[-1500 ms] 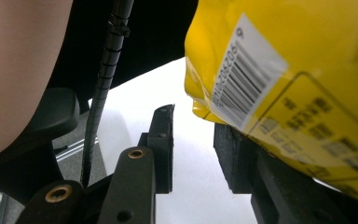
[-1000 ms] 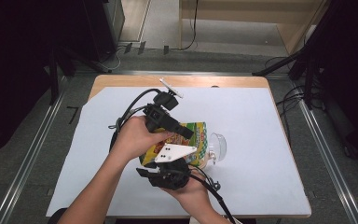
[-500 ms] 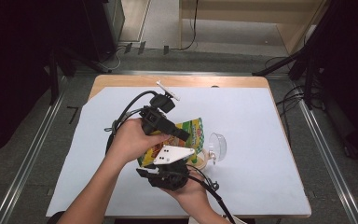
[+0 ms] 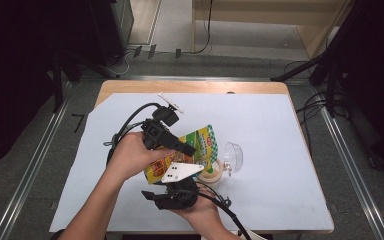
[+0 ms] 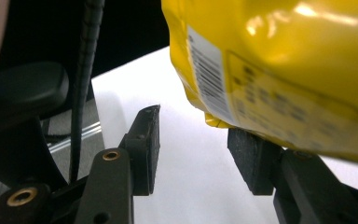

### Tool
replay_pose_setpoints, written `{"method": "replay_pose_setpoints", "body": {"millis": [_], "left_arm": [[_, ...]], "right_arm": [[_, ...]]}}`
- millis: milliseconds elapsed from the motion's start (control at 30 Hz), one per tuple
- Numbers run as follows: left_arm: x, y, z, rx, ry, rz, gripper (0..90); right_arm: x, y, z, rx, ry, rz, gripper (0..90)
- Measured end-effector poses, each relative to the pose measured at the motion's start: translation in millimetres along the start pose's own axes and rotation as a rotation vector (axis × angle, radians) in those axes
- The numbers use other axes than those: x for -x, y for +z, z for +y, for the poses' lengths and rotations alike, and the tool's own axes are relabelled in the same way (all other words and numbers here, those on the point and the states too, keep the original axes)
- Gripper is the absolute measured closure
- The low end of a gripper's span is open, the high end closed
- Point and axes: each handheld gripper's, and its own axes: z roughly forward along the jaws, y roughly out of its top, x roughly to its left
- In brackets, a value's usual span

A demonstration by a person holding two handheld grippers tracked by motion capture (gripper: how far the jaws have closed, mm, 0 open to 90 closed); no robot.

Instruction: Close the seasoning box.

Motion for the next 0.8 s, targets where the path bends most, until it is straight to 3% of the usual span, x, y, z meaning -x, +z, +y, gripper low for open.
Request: {"method": "replay_pose_setpoints", "body": {"millis": [133,267,567,800], "left_arm": [[-2.7,-1.2,-3.8,-0.005,-0.001,-0.009,76.7],[-6.5,3.2,-4.9,0.001,0.019,-0.026,76.5],[-7.7,20.1,1.0,-0.041,0.057,-0.006,77.9],[-9.9,17.5,-0.5,-0.03,0.084,-0.011,81.2]], "right_arm": [[-0.4,2.8,-3.4,-0.014,-0.005,0.001,55.5],[-0.9,2.7,-4.2,-0.036,-0.043,0.0,57.6],[-1.4,5.2,-8.2,-0.067,-0.07,-0.013,57.6],[-0.2,4.9,-8.0,-0.064,-0.074,-0.009,57.6]]}}
